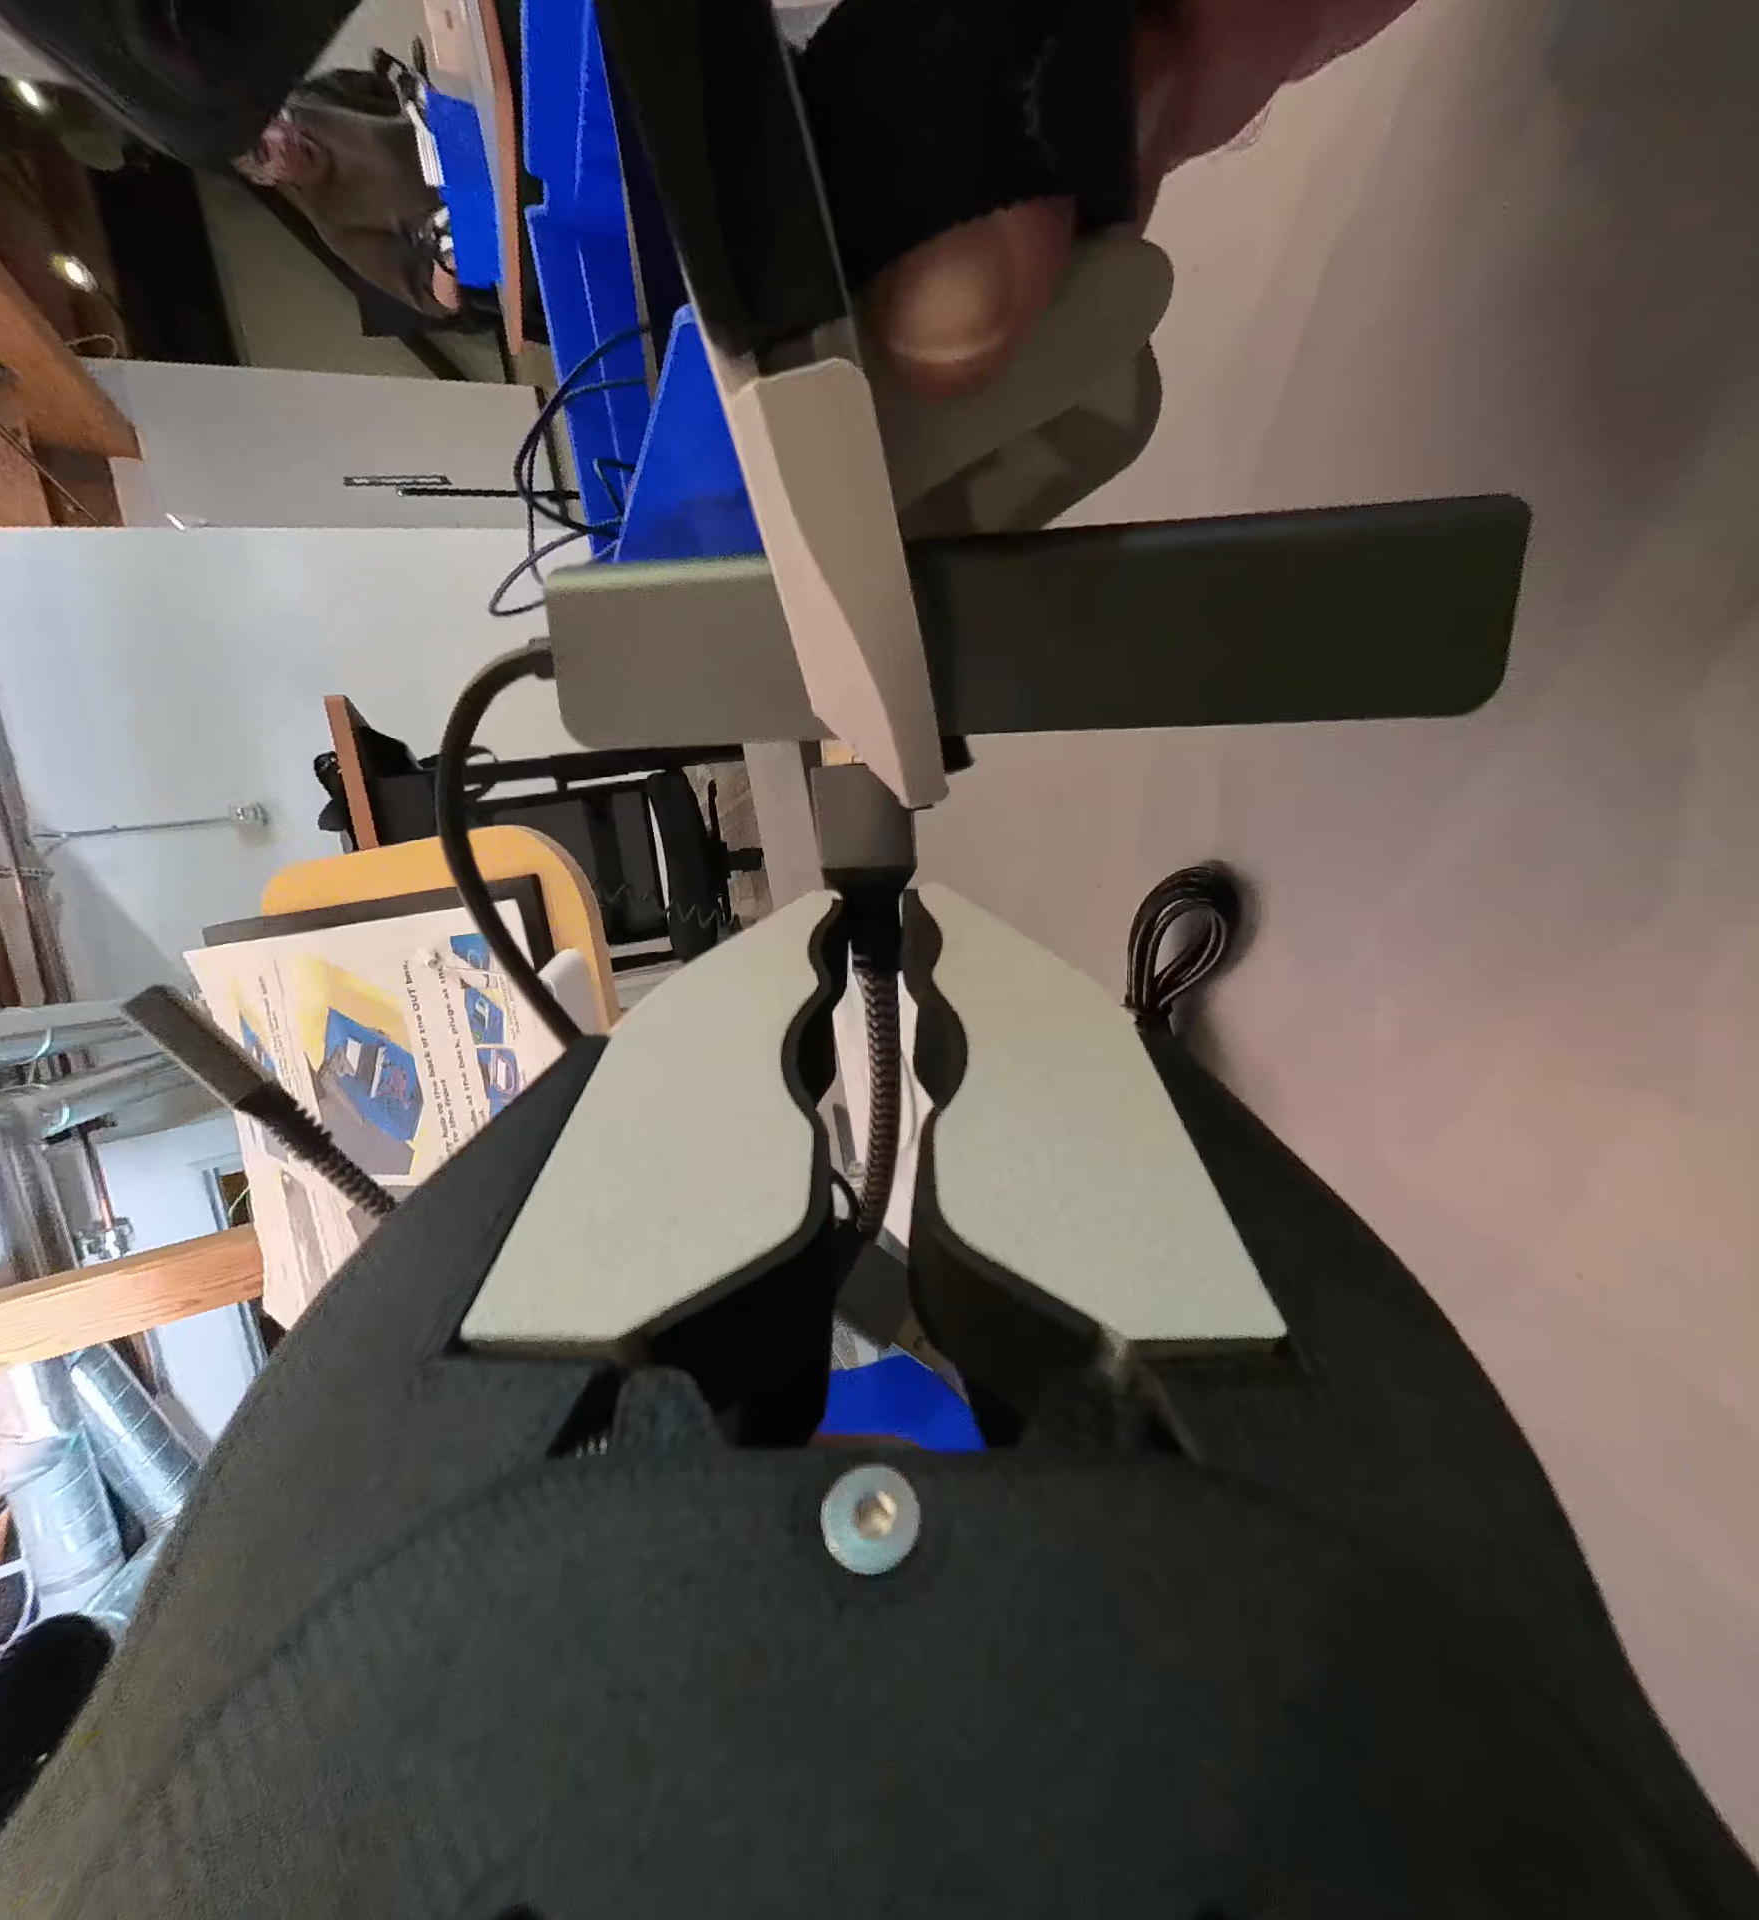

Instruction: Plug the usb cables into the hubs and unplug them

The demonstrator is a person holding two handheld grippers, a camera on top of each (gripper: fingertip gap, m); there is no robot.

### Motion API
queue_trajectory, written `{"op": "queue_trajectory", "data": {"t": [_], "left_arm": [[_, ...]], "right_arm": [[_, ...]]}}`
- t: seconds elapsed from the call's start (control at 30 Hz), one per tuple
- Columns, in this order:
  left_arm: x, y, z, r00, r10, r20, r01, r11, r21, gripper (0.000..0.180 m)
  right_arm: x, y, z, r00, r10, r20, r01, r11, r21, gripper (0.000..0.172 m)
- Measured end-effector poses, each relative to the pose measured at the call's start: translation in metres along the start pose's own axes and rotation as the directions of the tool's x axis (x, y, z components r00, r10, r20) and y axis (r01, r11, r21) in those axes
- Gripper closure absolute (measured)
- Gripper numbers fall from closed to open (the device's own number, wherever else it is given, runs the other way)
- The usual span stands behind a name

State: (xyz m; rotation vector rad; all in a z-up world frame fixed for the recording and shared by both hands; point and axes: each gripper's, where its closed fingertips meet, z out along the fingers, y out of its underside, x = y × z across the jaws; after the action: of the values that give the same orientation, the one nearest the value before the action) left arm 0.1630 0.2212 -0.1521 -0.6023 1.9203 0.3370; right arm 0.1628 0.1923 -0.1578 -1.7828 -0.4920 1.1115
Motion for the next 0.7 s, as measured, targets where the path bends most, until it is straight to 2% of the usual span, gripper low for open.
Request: {"op": "queue_trajectory", "data": {"t": [0.1,0.2,0.37,0.47,0.53,0.6,0.7], "left_arm": [[-0.002,0.006,0.000,0.999,-0.035,0.019,0.035,0.999,-0.014,0.171],[-0.003,0.012,-0.006,0.992,-0.129,-0.008,0.129,0.992,0.000,0.173],[0.006,0.018,-0.022,0.968,-0.250,-0.040,0.251,0.967,0.037,0.162],[0.025,0.023,-0.028,0.925,-0.360,-0.123,0.366,0.930,0.030,0.154],[0.039,0.017,-0.030,0.845,-0.487,-0.222,0.504,0.863,0.026,0.148],[0.050,0.001,-0.030,0.728,-0.597,-0.337,0.641,0.767,0.026,0.136],[0.050,-0.032,-0.032,0.543,-0.685,-0.486,0.800,0.597,0.053,0.130]], "right_arm": [[0.001,-0.002,-0.004,1.000,-0.003,0.003,0.003,1.000,0.016,0.162],[0.008,-0.002,-0.010,1.000,0.012,-0.021,-0.012,0.999,0.032,0.162],[0.011,-0.012,-0.021,1.000,0.015,-0.024,-0.012,0.994,0.109,0.162],[0.010,-0.020,-0.028,0.999,0.036,0.008,-0.037,0.984,0.172,0.161],[0.006,-0.028,-0.033,0.998,0.037,0.057,-0.049,0.971,0.235,0.161],[-0.003,-0.037,-0.036,0.992,0.028,0.126,-0.065,0.950,0.305,0.161],[-0.012,-0.041,-0.034,0.980,0.014,0.199,-0.083,0.937,0.340,0.161]]}}
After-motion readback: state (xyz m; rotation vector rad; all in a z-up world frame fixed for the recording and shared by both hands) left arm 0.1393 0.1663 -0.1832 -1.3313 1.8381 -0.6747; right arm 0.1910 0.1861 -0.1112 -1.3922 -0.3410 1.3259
